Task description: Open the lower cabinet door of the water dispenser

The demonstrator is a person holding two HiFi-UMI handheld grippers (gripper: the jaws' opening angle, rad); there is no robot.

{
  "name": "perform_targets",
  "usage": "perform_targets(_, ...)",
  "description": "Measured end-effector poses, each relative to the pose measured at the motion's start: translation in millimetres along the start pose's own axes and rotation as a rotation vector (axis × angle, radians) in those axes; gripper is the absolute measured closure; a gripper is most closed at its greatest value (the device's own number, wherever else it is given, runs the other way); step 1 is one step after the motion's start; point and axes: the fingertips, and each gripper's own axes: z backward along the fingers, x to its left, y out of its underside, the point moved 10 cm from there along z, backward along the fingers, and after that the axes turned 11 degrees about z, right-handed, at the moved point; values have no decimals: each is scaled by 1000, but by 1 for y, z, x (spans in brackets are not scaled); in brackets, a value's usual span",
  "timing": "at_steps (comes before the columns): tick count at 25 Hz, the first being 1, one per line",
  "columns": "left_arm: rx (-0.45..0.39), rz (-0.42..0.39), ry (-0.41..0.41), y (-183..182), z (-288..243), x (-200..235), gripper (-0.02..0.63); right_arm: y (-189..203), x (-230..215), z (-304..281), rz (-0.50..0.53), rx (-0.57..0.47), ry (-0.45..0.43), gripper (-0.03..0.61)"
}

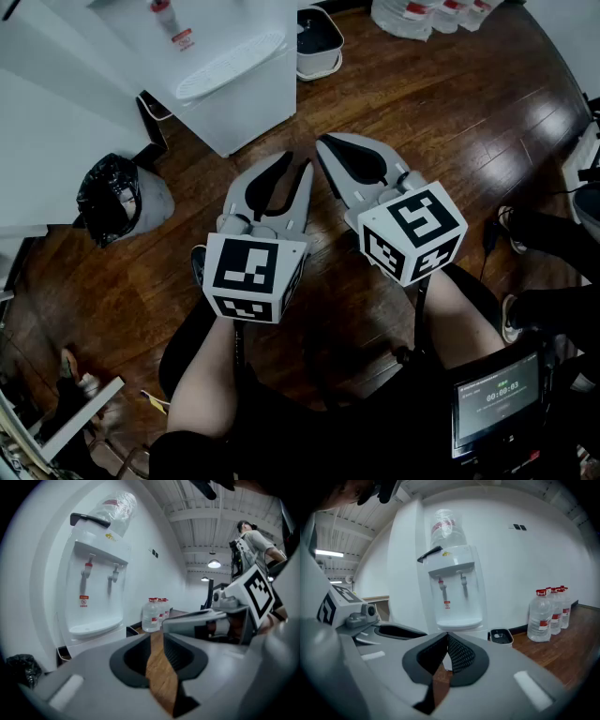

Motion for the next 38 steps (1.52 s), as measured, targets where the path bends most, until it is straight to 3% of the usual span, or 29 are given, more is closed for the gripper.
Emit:
perform_targets(6,20,4,-32,7,-1,1,505,26,-9,-8,26,123,-23,574)
perform_targets(14,32,20,-10,-1,-12,3,510,24,-25,-9,-88,122,15,574)
perform_targets(21,71,44,-58,0,-26,21,509,13,-41,-30,-33,128,-4,574)
perform_targets(27,123,47,-69,-5,-50,48,509,28,-66,-77,2,225,-54,574)
perform_targets(38,232,-9,-168,2,-82,83,509,27,-105,-125,7,248,-81,574)
